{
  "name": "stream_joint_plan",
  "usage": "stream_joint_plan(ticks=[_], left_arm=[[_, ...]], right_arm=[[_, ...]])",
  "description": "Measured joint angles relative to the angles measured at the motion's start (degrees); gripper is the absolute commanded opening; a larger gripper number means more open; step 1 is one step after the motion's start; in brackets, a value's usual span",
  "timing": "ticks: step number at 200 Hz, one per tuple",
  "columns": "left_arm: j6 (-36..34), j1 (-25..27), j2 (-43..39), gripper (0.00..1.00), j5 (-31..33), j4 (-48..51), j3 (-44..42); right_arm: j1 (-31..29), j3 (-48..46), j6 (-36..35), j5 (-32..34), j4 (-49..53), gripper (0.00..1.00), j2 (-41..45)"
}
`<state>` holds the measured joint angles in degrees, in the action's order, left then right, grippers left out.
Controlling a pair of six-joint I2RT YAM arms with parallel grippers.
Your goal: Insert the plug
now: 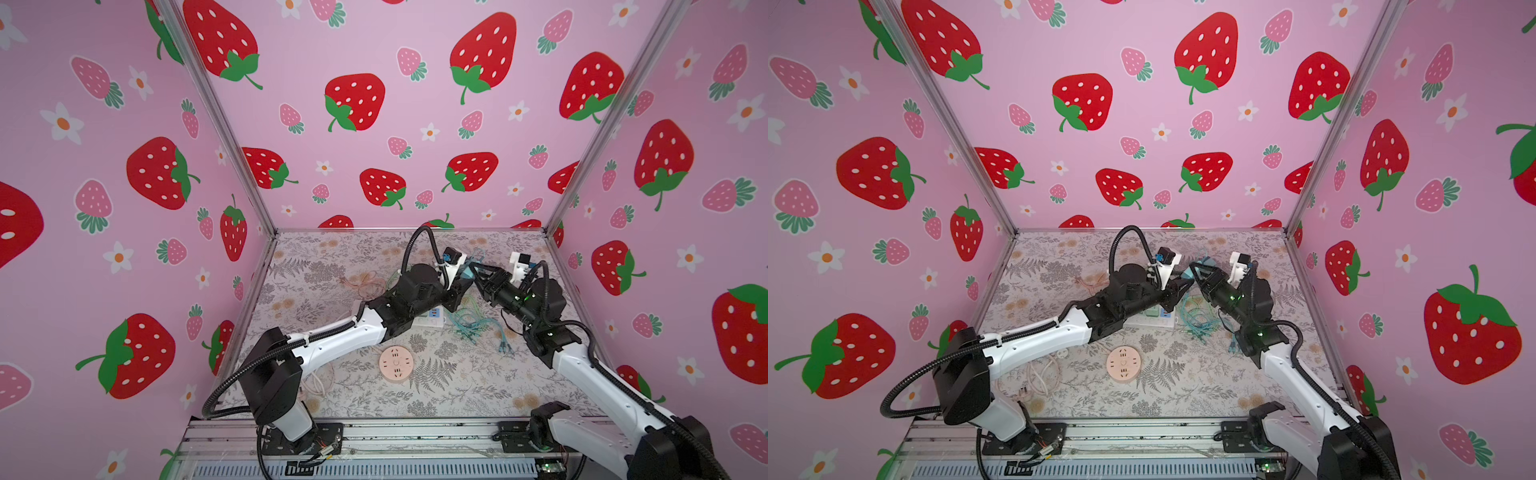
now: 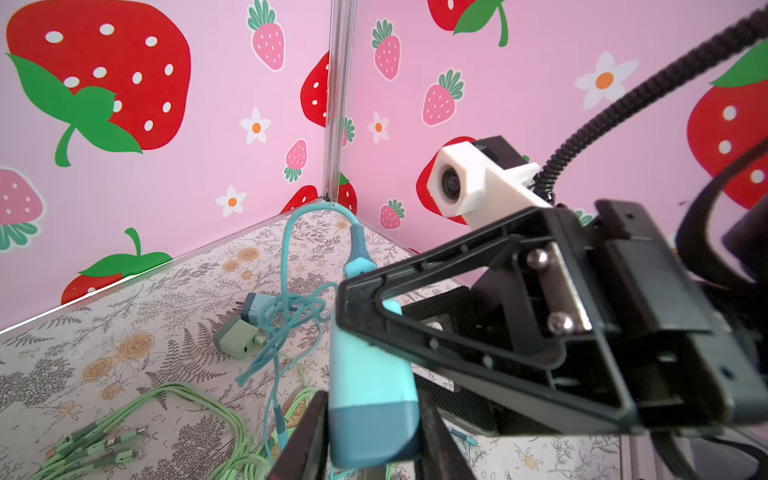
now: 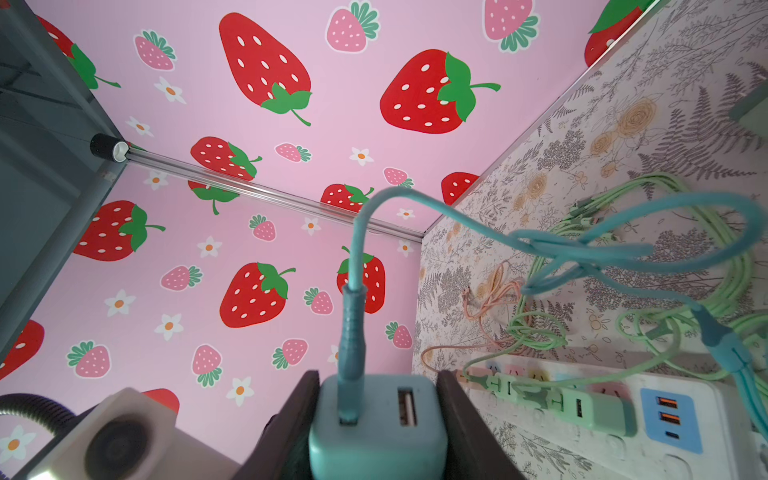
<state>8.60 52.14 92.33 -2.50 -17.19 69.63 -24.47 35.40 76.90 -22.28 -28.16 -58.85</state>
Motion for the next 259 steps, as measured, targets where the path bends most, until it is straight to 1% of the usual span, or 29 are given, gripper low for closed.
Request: stream_joint_plan(ticks=[27,33,49,56,60,68,82,91,94,95,98,105,131,144,172,191,213,242,259], left_arm=[[-0.2,0.0,0.0,0.19,0.0,0.8,0.0],[-0.2,0.0,0.0,0.17,0.0,0.9,0.0],[-0.3,0.2,0.0,0.14,-0.1,1.3,0.0],[-0.4,0.2,-0.1,0.13,-0.1,1.5,0.0],[-0.4,0.3,-0.2,0.12,-0.2,1.7,0.0],[-0.1,0.3,-0.3,0.11,-0.1,1.9,0.0],[0.4,-0.2,-1.0,0.08,0.0,3.3,0.2],[0.6,-0.5,-1.5,0.07,-0.1,4.5,0.6],[0.7,-0.7,-1.7,0.07,-0.1,4.9,0.7],[0.7,-0.7,-1.7,0.05,-0.1,5.0,0.7],[0.7,-0.8,-1.9,0.02,-0.1,5.3,0.9],[0.9,-1.1,-2.3,0.0,-0.1,5.8,1.1],[2.1,-2.2,-4.0,0.0,-1.1,7.2,1.7],[3.0,-2.8,-4.8,0.0,-2.2,8.3,1.8],[5.5,-5.1,-6.1,0.0,-7.5,11.7,3.1],[7.9,-7.7,-7.3,0.0,-12.9,13.0,3.4],[11.8,-11.6,-8.5,0.0,-21.0,13.6,3.4],[18.0,-16.1,-9.5,0.0,-31.9,10.9,2.8],[21.2,-17.5,-10.2,0.0,-37.4,8.2,1.7]], right_arm=[[0.0,0.0,-2.3,-0.2,0.8,0.29,0.1],[0.0,0.0,-2.9,-0.2,1.0,0.37,0.3],[0.0,0.0,-5.1,-0.3,2.0,0.46,0.9],[0.0,0.0,-6.3,-0.3,2.6,0.51,1.4],[0.0,0.0,-6.9,-0.3,3.1,0.57,1.7],[0.0,0.0,-8.7,-0.7,4.1,0.63,2.6],[-0.1,0.1,-11.8,-1.2,5.7,0.7,4.6],[-0.2,0.1,-13.6,-1.3,6.7,0.73,6.4],[-0.2,0.1,-14.0,-1.4,7.0,0.73,6.9],[-0.2,0.2,-14.3,-1.4,7.1,0.74,7.1],[-0.2,0.2,-15.0,-1.4,7.2,0.74,7.7],[-0.1,0.3,-16.1,-1.5,7.6,0.75,8.9],[-0.1,0.8,-19.9,-2.4,8.7,0.79,11.2],[0.0,1.0,-22.2,-4.0,9.4,0.79,11.3],[0.7,3.5,-29.8,-8.4,13.0,0.79,11.0],[1.4,5.5,-34.5,-12.2,13.9,0.75,11.0],[2.5,6.9,-38.6,-16.9,14.1,0.7,11.0],[4.2,7.0,-41.9,-22.9,14.0,0.67,10.5],[4.9,7.0,-42.7,-27.3,13.1,0.67,9.5]])
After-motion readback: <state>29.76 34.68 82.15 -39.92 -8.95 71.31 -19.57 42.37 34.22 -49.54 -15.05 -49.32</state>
